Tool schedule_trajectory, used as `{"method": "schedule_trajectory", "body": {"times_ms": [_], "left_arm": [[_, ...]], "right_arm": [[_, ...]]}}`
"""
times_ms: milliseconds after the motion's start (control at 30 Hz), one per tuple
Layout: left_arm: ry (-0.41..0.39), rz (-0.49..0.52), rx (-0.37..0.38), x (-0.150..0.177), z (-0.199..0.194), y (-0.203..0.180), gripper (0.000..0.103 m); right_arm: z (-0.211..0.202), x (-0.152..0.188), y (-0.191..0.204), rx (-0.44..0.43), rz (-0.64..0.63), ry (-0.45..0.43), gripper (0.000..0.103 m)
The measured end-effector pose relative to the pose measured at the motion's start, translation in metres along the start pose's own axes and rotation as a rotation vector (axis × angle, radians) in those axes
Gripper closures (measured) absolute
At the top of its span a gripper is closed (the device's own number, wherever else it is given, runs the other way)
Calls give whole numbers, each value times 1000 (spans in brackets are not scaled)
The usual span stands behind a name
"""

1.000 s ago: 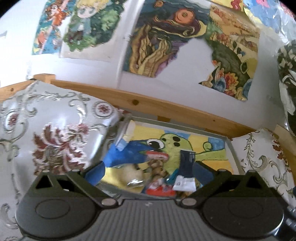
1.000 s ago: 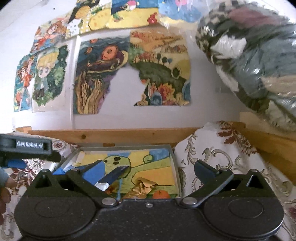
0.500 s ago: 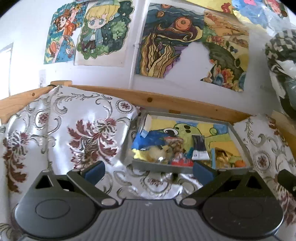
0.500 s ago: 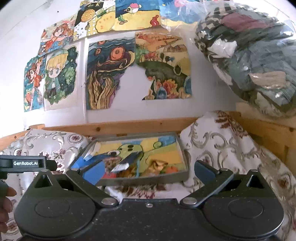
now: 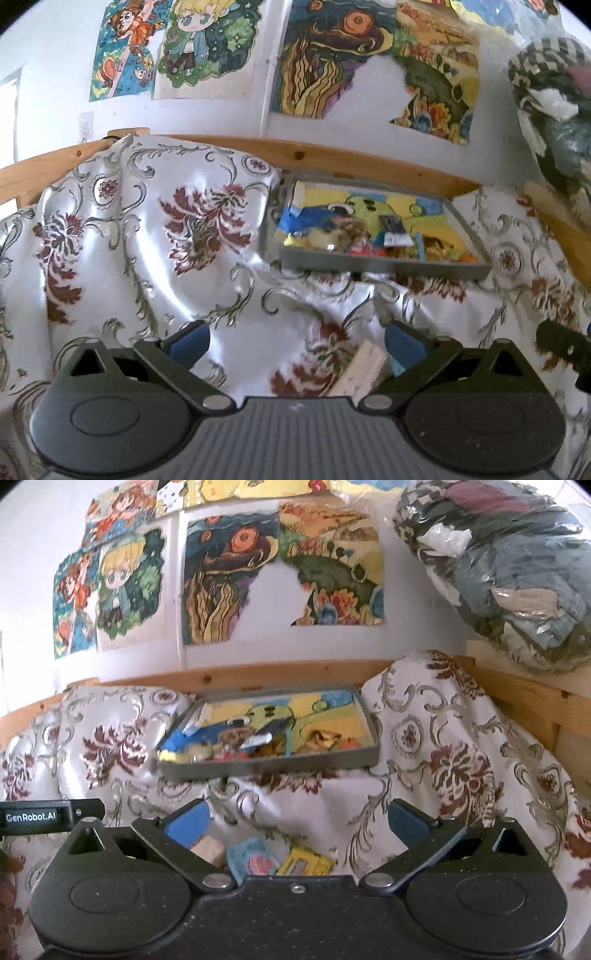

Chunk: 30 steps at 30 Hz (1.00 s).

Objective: Organize snacks
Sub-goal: 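Withdraw both open tools from the tray back over the snack pile, then move the left tool to the white nougat bar while the right tool approaches the yellow candy bar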

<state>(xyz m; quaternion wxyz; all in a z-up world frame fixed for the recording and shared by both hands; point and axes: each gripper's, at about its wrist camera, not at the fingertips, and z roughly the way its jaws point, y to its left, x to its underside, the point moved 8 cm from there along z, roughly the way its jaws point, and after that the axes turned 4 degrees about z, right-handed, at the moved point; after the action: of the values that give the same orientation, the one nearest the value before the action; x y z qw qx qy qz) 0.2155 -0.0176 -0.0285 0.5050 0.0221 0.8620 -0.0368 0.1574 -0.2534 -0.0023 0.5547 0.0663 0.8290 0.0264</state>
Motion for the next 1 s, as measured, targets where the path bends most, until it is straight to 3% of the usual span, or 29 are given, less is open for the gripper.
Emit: {"method": "schedule_trajectory", "body": {"times_ms": [667,1000], "left_arm": [[221,115,-56,58,12,10,0],[293,131,-48,70,24,8,0]], "right_arm": [[19,54,1,76,17,303,1],[32,66,2,76,26,394,1]]}}
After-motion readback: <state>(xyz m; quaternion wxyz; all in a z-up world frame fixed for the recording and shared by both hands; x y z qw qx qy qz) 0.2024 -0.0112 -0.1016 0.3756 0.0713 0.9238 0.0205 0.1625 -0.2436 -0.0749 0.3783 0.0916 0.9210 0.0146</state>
